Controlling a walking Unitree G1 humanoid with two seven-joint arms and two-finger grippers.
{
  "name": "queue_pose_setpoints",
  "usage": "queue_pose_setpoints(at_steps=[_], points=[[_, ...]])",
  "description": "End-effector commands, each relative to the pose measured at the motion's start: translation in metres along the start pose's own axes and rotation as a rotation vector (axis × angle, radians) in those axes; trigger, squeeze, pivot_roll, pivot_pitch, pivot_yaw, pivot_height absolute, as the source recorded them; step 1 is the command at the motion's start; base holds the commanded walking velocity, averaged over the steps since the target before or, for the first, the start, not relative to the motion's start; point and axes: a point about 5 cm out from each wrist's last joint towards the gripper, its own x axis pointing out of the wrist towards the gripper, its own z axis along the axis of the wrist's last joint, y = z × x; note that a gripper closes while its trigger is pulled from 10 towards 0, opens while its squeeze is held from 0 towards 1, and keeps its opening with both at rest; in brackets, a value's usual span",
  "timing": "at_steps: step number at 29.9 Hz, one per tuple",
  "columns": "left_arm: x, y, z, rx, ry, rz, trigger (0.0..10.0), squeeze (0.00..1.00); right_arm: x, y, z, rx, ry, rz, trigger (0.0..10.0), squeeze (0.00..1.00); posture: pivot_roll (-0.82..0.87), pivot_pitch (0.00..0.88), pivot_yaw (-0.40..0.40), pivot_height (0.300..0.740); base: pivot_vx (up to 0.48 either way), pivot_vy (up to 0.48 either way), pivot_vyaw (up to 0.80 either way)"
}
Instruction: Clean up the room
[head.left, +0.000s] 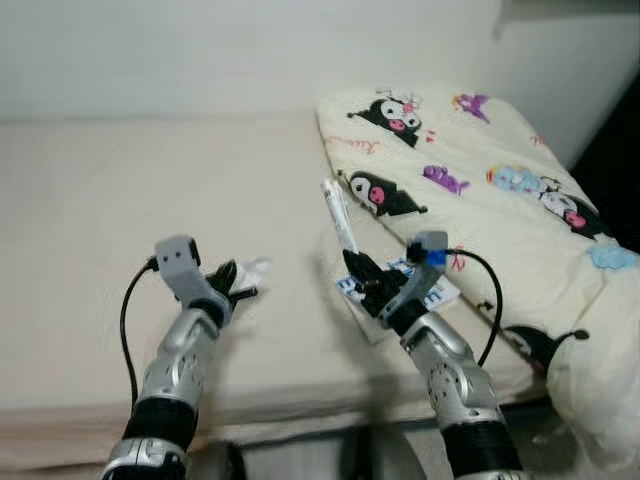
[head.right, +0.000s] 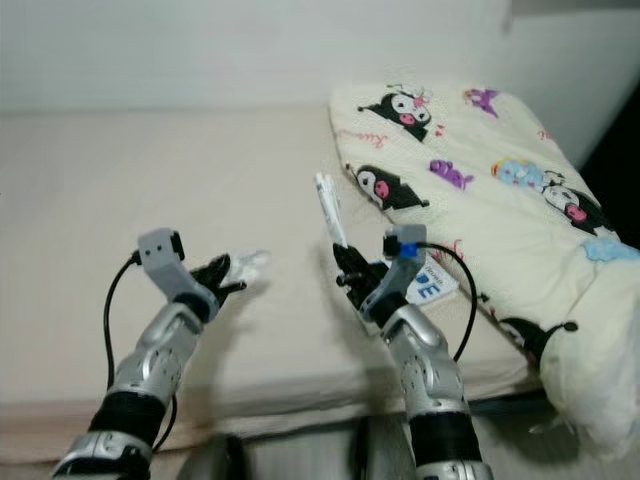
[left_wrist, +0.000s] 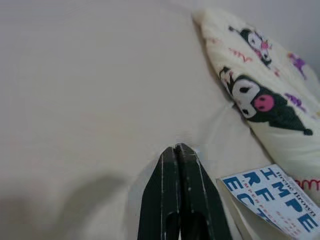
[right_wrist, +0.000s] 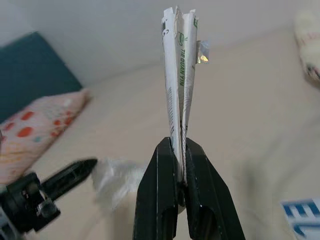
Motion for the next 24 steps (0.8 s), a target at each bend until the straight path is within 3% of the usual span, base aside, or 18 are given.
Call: queue_pose_setpoints(at_steps=[1, 5, 6, 19, 24], points=[[-0.004, 0.011, -0.008, 0.005, 0.027, 0.026, 10.0, 0.0, -0.001, 0.001, -0.004, 0.0, 0.017, 0.0, 0.0, 0.0, -0.03, 0.062, 0.009, 0.646, 0.0, 0.0, 0.0], [-0.007, 0.018, -0.013, -0.006, 0.037, 0.046, 10.0, 0.0, -0.002, 0.0, -0.005, -0.002, 0.021, -0.007, 0.0, 0.0, -0.03, 0.06, 0.011, 0.651, 0.0, 0.0, 0.0], [-0.012, 0.031, -0.02, 0.0, 0.061, 0.087, 10.0, 0.0, -0.004, -0.003, -0.009, -0.006, 0.036, -0.025, 0.0, 0.0, -0.03, 0.057, 0.011, 0.661, 0.0, 0.0, 0.0], [-0.024, 0.055, -0.039, 0.041, 0.141, 0.149, 10.0, 0.0, -0.013, -0.014, -0.026, 0.0, 0.093, -0.085, 0.0, 0.0, -0.03, 0.055, 0.01, 0.691, 0.0, 0.0, 0.0], [-0.041, 0.073, -0.057, 0.06, 0.222, 0.207, 10.0, 0.0, -0.025, -0.028, -0.048, -0.004, 0.181, -0.151, 0.0, 0.0, -0.03, 0.052, 0.008, 0.706, 0.0, 0.0, 0.0]])
